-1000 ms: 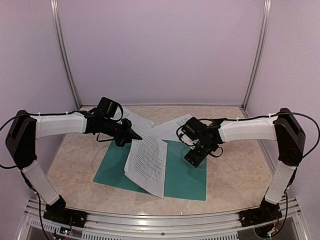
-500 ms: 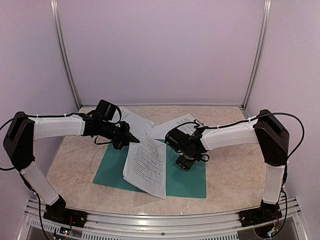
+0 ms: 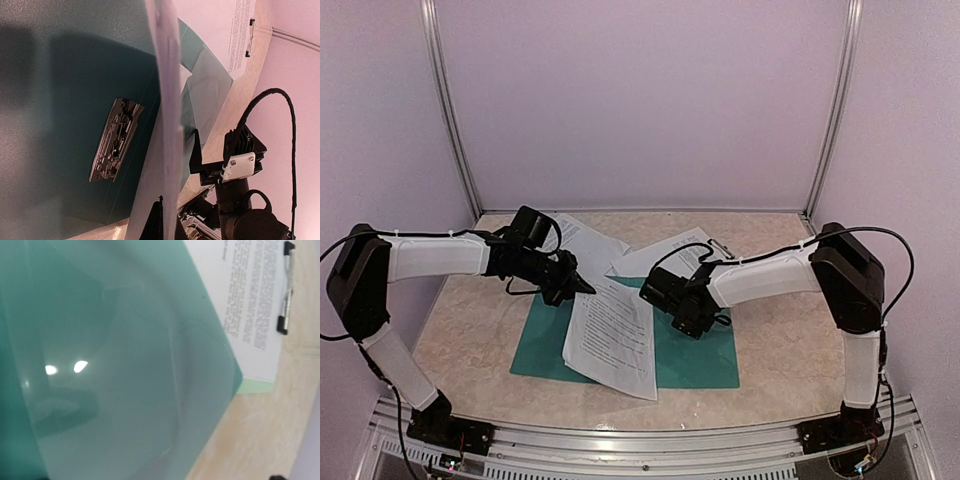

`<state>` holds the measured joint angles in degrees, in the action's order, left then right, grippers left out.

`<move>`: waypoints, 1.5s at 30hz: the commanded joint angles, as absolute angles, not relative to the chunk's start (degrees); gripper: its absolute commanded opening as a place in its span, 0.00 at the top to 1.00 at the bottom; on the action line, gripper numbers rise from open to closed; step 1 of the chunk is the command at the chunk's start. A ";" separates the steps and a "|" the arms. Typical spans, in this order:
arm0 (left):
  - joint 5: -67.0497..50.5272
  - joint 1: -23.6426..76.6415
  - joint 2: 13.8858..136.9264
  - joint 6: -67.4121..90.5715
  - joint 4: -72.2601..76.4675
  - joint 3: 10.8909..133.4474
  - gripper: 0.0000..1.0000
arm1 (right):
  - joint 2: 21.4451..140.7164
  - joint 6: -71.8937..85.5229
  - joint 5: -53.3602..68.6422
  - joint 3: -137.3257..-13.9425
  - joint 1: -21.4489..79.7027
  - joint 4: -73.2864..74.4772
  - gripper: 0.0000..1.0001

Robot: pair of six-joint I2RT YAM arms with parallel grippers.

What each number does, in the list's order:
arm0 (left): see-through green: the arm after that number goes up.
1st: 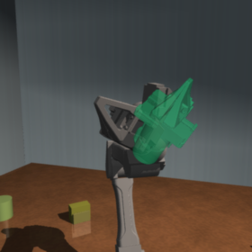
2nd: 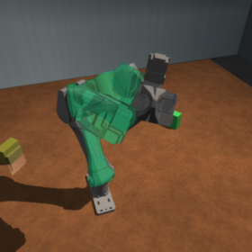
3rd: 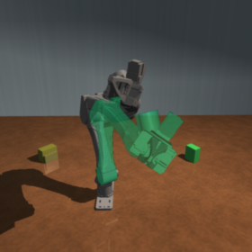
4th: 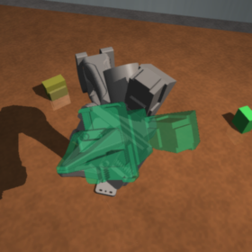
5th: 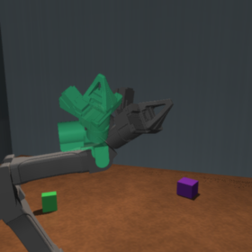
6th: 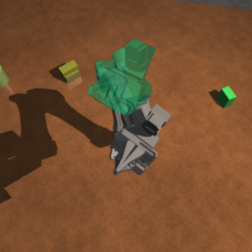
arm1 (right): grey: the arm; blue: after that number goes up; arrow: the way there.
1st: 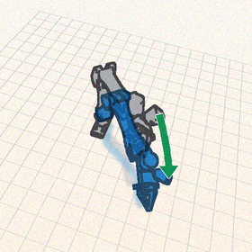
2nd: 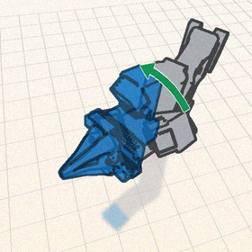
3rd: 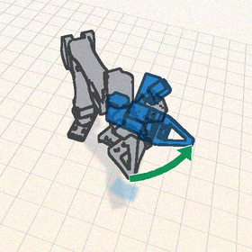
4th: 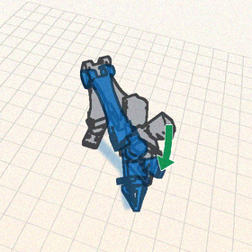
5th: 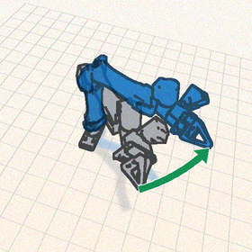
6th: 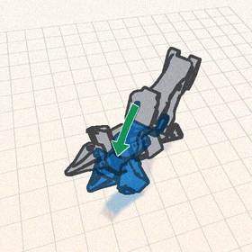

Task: Put the files into the folder
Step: Insert the file into the form pockets on the folder.

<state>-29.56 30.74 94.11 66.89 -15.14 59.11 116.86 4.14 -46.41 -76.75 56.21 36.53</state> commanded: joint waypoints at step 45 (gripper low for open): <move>-28.96 29.73 91.86 64.96 -16.18 57.66 1.00 | 117.52 -2.40 -42.47 -80.93 56.21 35.91 0.03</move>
<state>-29.56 30.15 94.00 65.56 -15.53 58.43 120.62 -3.36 -50.06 -82.08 56.21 36.36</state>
